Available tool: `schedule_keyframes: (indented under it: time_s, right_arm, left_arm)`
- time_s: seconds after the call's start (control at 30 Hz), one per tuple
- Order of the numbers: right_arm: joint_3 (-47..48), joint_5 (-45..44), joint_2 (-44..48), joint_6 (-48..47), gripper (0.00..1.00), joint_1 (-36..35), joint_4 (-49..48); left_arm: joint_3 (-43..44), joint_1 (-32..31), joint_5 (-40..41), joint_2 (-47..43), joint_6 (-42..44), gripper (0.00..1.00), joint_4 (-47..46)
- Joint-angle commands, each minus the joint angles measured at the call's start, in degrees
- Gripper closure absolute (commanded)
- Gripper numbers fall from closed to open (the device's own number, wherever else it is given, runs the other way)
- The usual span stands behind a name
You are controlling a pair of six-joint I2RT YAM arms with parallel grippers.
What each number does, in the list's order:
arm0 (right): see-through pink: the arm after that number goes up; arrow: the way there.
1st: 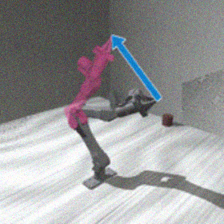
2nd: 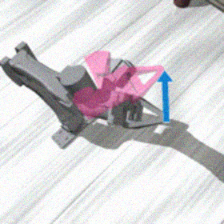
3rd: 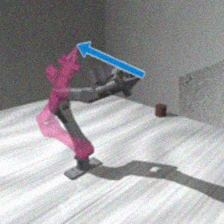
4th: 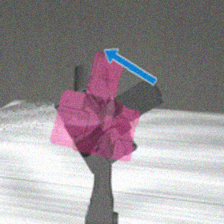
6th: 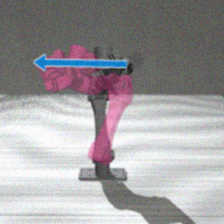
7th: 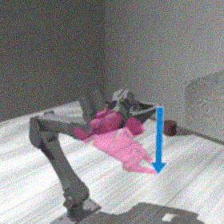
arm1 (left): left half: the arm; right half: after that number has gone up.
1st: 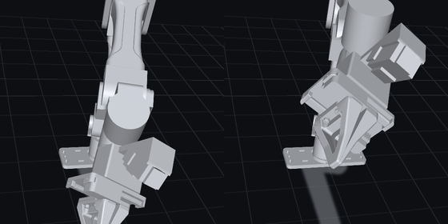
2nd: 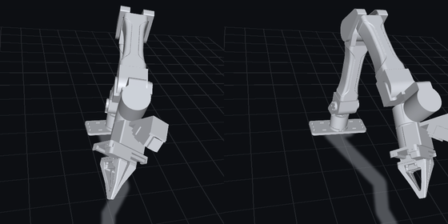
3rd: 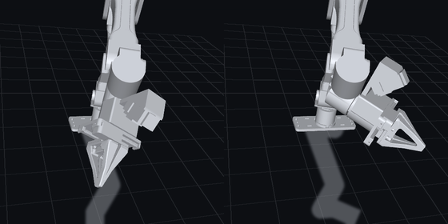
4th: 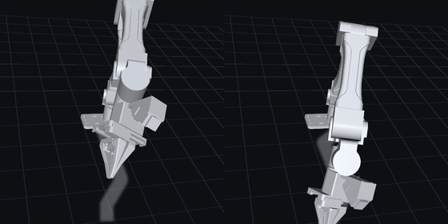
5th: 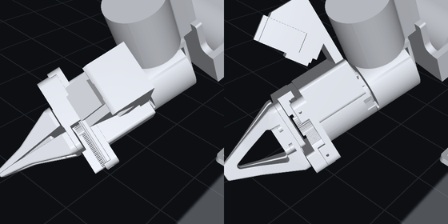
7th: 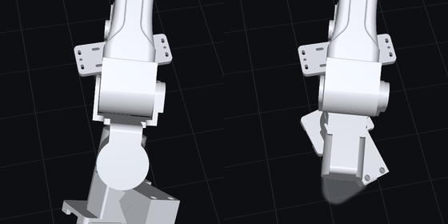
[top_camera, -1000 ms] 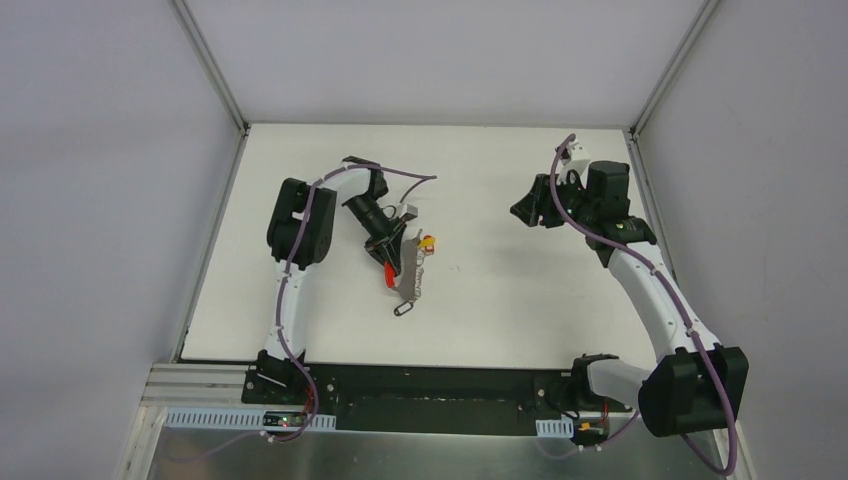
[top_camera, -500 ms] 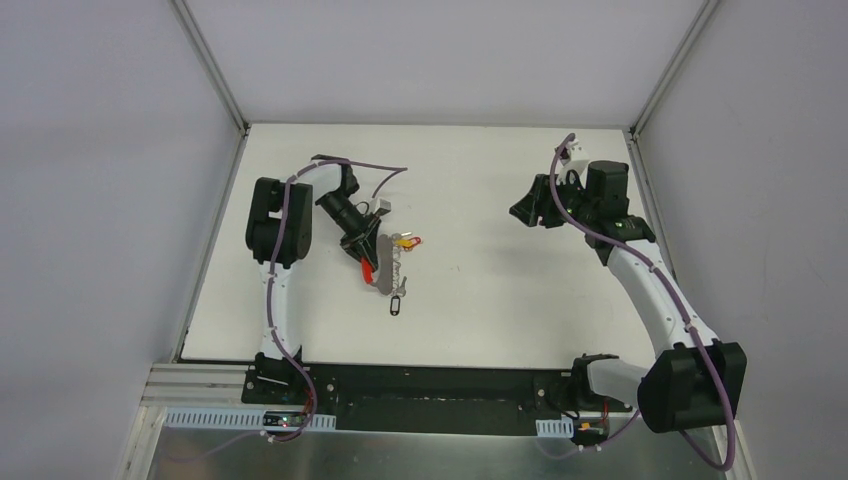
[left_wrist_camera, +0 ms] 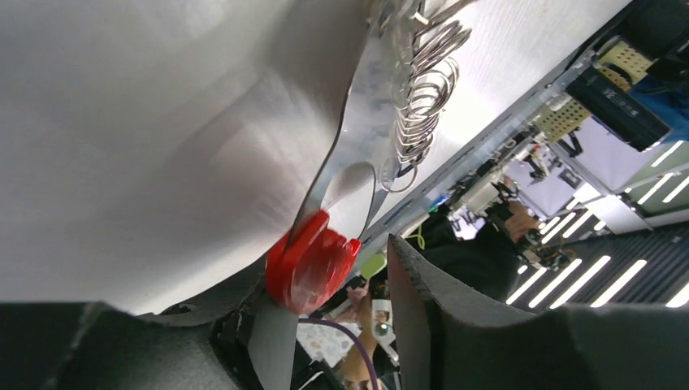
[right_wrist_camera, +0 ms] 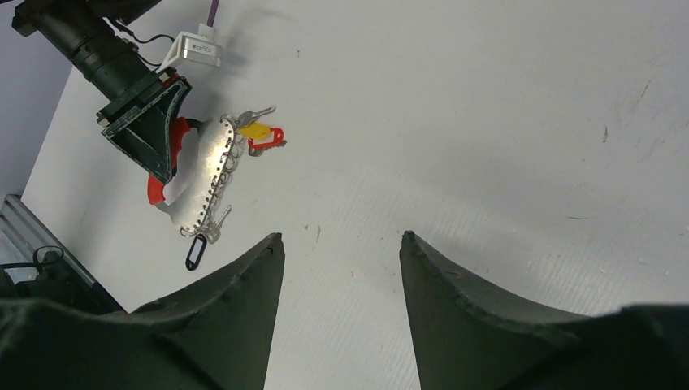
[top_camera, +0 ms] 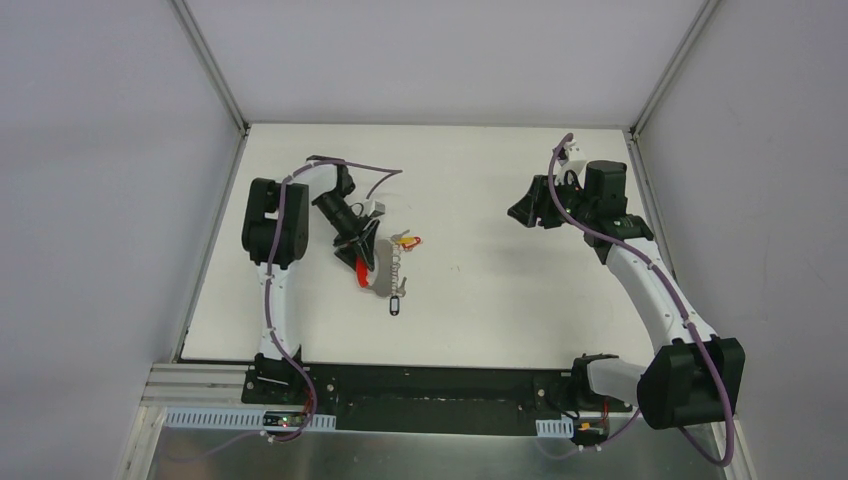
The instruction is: Put the keys on the keyring
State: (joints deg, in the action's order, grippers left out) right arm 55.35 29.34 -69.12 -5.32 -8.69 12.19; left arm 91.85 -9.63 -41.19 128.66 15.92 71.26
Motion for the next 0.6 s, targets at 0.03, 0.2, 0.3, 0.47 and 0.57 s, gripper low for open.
schedule_keyframes:
  time_s: [0.03, 0.2, 0.3, 0.47, 0.57]
  right_arm:
    - [0.72, 0.99, 0.54, 0.18, 0.43, 0.51, -1.97]
    - [0.79, -0.36, 1.33, -0.41, 0.4, 0.51, -1.15]
    - [1.13, -0.98, 1.23, -0.65, 0.35, 0.51, -0.6]
    - [1.72, -1.63, 0.68, -0.59, 0.25, 0.49, -0.45]
    - [2.38, -2.23, 0.19, -0.57, 0.17, 0.5, -0.41]
  left_arm:
    - [-0.27, 1.15, 4.64, -6.08, 1.21, 0.52, 0.75]
    - [-0.32, 1.96, 9.73, -10.05, 1.85, 0.34, -0.03]
    - [-1.38, 2.28, 14.9, -13.99, 2.26, 0.2, -2.11]
    - [-5.49, 2.7, 20.39, -22.26, 1.65, 0.05, -8.43]
    - [-9.91, 2.74, 23.62, -28.66, 0.19, 0.01, -15.21]
